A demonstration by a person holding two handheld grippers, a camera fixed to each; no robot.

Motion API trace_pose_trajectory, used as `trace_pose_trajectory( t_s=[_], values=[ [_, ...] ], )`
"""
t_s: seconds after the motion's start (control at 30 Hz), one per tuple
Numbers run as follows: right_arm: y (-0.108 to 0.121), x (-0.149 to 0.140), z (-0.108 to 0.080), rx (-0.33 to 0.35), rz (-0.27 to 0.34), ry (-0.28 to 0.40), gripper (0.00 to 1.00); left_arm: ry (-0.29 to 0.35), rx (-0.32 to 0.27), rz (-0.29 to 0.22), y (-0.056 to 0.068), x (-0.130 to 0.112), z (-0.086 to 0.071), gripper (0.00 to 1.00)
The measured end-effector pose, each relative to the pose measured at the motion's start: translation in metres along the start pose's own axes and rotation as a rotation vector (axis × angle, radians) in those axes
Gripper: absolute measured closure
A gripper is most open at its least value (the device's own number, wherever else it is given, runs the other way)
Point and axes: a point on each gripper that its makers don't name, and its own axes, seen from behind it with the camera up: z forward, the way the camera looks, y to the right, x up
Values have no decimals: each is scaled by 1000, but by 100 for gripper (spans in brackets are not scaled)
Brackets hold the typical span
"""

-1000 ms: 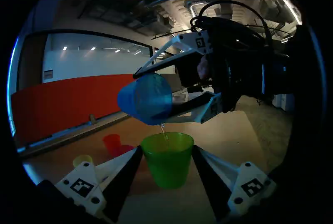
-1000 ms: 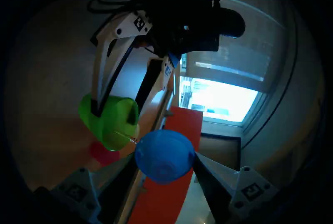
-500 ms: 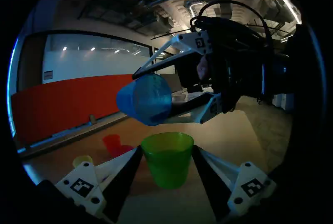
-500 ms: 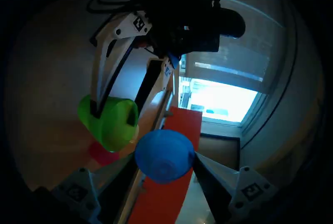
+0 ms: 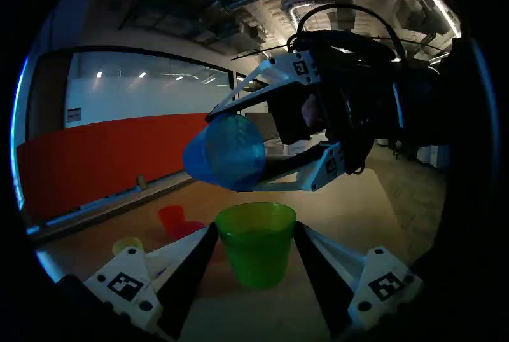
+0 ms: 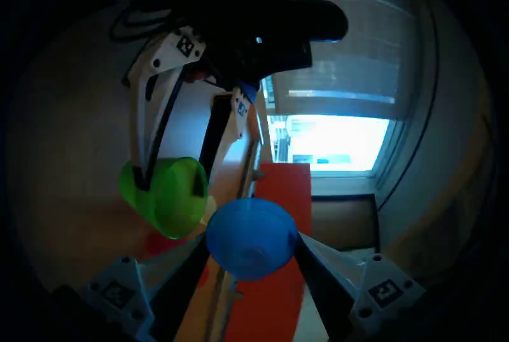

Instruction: Pour water

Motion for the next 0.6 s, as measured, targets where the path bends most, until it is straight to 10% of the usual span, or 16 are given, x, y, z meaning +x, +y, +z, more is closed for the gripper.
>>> trace_pose_trajectory(
  t_s=[0.6],
  values=[
    [-12,-34,0,25,631,5,8,31,40,-53,-8,5,-10,13]
  ],
)
